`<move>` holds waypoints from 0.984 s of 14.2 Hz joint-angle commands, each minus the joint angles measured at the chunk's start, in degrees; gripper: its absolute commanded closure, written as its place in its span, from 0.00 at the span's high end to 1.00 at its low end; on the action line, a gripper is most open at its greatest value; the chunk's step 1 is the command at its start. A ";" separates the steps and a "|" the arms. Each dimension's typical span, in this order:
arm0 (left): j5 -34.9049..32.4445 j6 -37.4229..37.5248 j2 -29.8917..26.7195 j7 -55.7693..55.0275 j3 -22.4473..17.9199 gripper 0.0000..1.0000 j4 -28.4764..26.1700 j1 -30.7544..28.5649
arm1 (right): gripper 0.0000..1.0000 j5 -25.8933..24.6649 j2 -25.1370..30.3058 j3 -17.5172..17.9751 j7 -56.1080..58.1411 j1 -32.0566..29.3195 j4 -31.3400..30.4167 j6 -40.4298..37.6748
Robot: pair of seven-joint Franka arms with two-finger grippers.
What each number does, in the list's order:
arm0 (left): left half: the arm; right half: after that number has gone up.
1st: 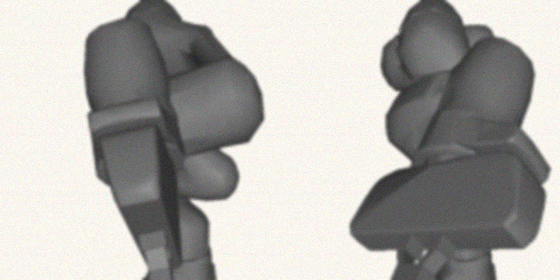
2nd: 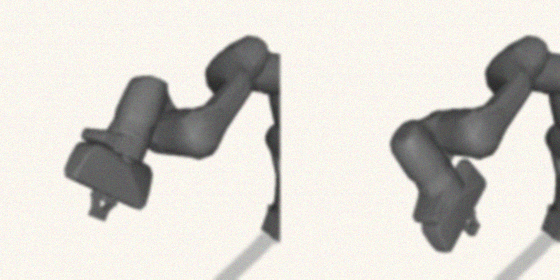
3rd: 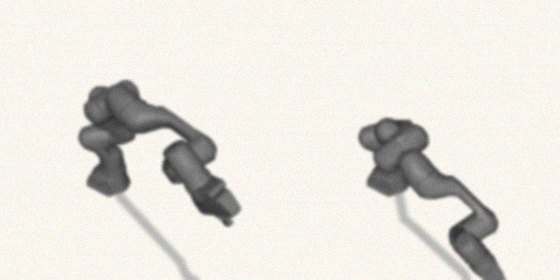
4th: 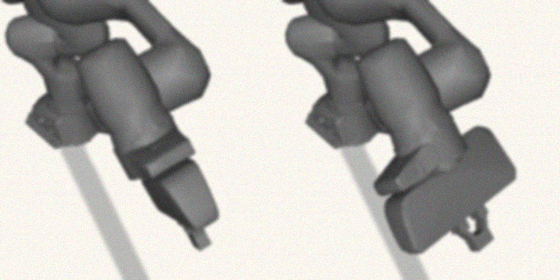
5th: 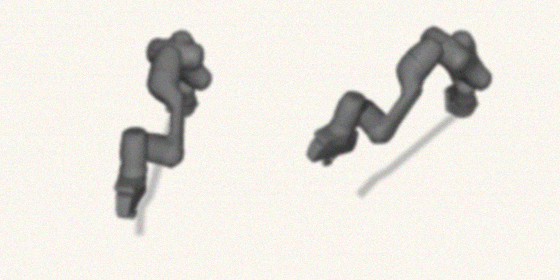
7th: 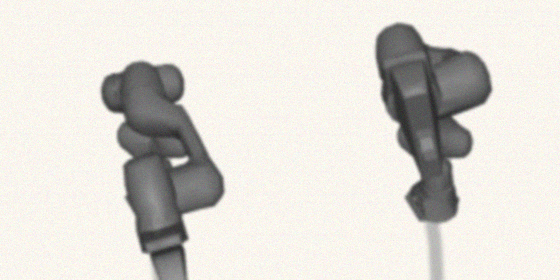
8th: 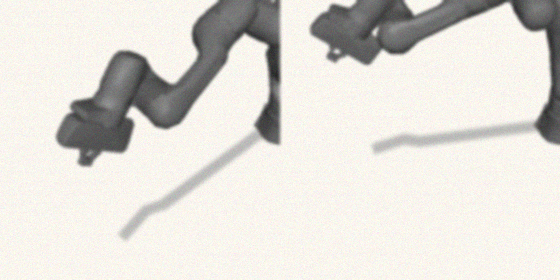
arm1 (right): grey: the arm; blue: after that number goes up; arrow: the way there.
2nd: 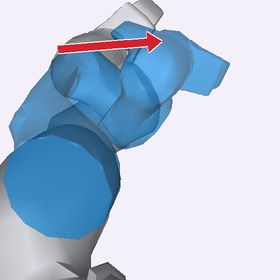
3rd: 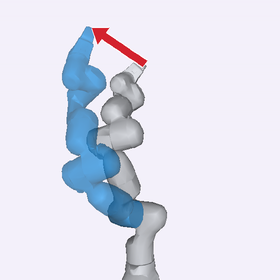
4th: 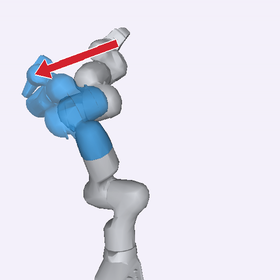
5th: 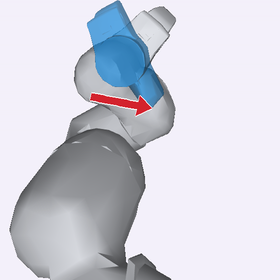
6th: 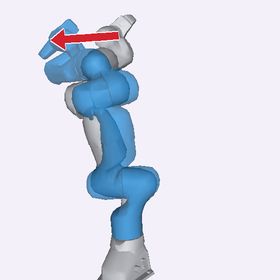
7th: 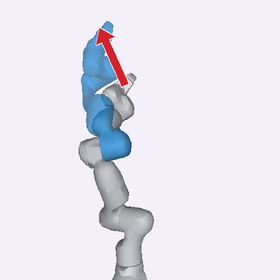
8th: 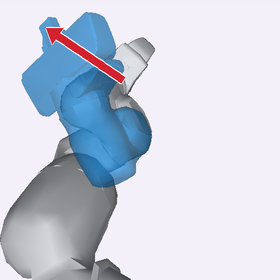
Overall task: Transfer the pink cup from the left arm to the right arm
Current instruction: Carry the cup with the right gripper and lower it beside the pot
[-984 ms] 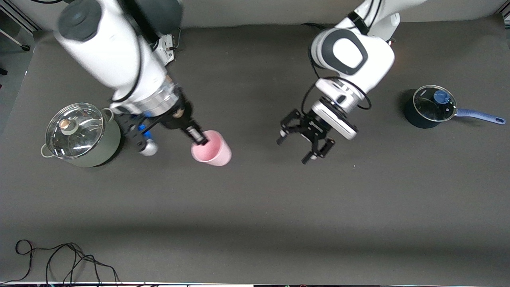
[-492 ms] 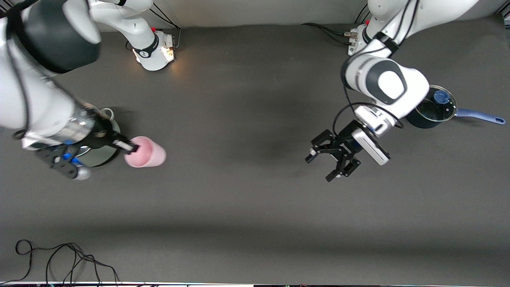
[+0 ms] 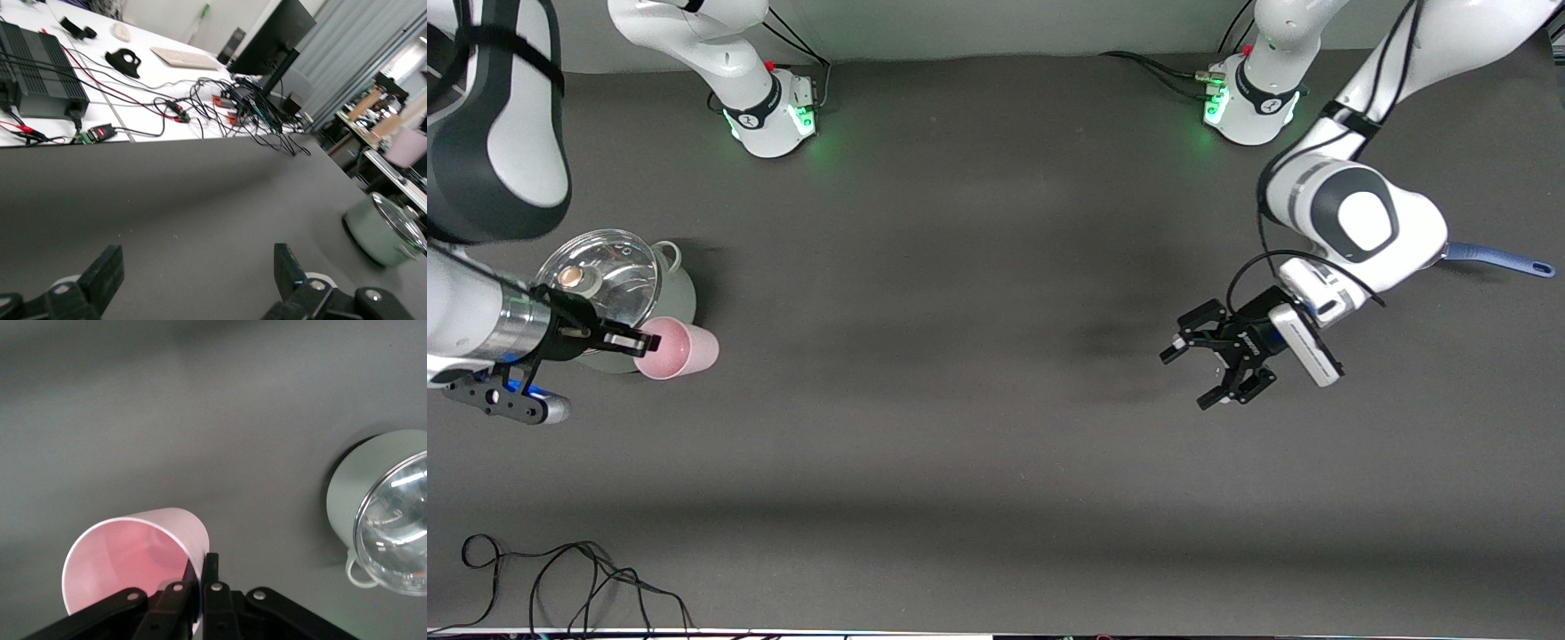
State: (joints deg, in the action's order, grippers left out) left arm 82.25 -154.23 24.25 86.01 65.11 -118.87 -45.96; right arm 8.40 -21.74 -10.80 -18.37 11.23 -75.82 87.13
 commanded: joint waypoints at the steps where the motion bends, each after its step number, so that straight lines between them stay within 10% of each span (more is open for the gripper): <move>1: -13.89 7.59 -1.83 -14.76 0.63 1.00 -0.84 -4.03 | 0.00 -3.02 5.55 -0.54 1.76 1.25 -13.35 10.21; 14: -75.71 44.71 -11.24 -78.69 0.98 1.00 13.05 -11.43 | 0.00 -2.86 1.36 -0.10 3.26 1.77 -36.42 42.06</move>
State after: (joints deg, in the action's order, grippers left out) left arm 12.74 -112.77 14.47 15.26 66.05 -108.15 -58.02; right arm 6.19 -19.82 -10.68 -16.11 11.86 -111.42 127.56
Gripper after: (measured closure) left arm 0.000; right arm 0.956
